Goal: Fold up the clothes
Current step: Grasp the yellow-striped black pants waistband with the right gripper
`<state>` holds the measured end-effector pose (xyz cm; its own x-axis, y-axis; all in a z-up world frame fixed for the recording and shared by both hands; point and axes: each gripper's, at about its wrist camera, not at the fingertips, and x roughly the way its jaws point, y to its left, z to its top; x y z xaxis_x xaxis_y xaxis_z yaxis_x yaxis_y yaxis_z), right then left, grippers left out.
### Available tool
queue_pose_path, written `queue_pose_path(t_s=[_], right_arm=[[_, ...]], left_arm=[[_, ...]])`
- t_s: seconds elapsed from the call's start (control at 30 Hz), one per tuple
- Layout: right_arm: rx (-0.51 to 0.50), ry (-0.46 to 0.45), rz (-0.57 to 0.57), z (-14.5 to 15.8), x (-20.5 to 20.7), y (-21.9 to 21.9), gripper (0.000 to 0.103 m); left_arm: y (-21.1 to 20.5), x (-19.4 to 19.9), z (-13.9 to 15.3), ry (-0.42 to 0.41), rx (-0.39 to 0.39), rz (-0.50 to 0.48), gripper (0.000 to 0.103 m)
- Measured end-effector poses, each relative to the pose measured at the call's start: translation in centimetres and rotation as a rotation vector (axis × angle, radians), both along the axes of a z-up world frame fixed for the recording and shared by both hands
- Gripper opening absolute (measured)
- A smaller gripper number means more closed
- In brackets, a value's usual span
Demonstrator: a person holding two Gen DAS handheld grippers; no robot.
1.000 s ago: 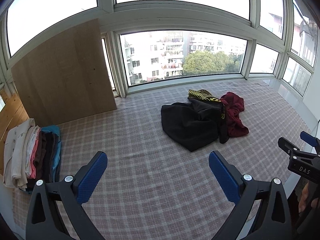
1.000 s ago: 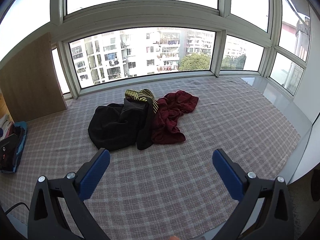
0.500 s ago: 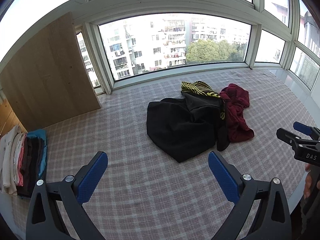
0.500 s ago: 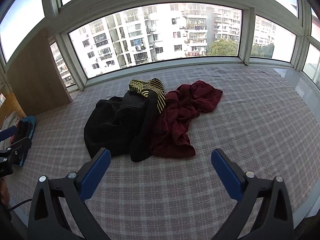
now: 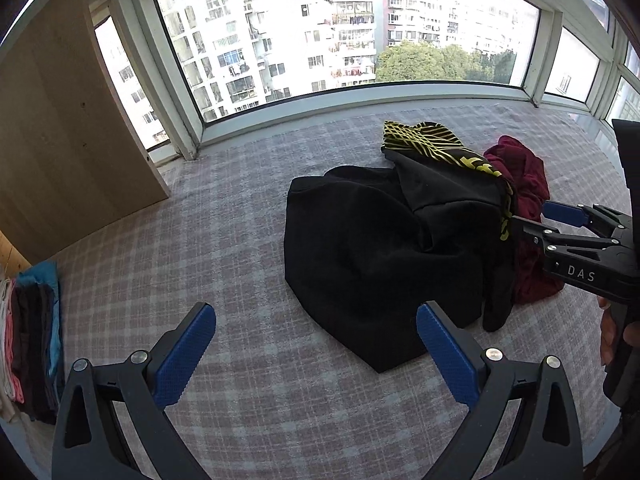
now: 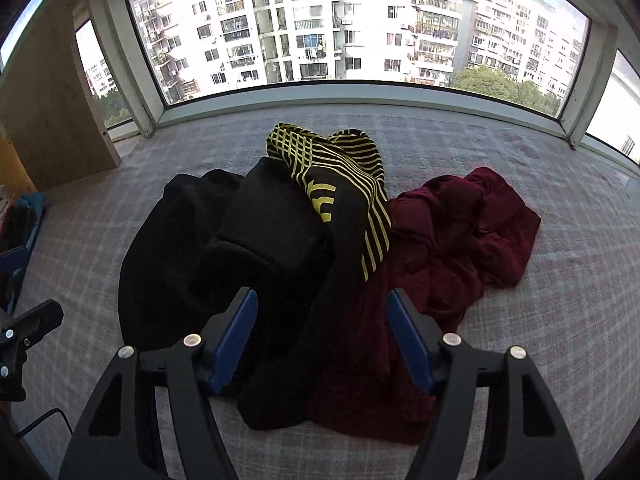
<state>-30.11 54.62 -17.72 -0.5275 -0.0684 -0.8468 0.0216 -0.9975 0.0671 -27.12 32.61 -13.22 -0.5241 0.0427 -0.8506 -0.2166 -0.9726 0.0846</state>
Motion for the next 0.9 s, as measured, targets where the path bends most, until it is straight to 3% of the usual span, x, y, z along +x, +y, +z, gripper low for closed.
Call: queue_pose_path(t_s=[0.03,0.07,0.1,0.2,0.43,0.7,0.9], right_arm=[[-0.014,-0.025,0.004,-0.6,-0.7,0.1,0.053],[-0.033,-0.053,0.01,-1.3,-1.4,0.3,0.022],[-0.063,-0.079,0.012,-1.8,-1.8,0.6,0.011],[-0.128,-0.098,0.019,-2.0,-2.1,1.2,0.009],[-0.124,-0.027,0.027,2.4,0.2,0.9,0.006],[-0.078,0.011,0.022,5.5,3.4,0.1,0.006],[-0.112,0.105,-0.005,9.5,7.0,0.6,0.003]], left_arm=[[-0.1,-0.4,-0.4,-0.007,0.003,0.004,0.101],[-0.2,-0.8,-0.9,-0.014,0.004,0.008,0.101],[-0.3,-1.1,-1.2,-0.02,0.004,0.011,0.101],[-0.9,-2.0,-2.1,-0.035,0.005,0.021,0.101],[-2.6,-2.6,-2.9,-0.049,0.031,0.046,0.101],[-2.2,-1.4,-1.6,-0.015,0.011,0.003,0.101],[-1.7,0.1,0.4,0.035,0.013,-0.015,0.101]])
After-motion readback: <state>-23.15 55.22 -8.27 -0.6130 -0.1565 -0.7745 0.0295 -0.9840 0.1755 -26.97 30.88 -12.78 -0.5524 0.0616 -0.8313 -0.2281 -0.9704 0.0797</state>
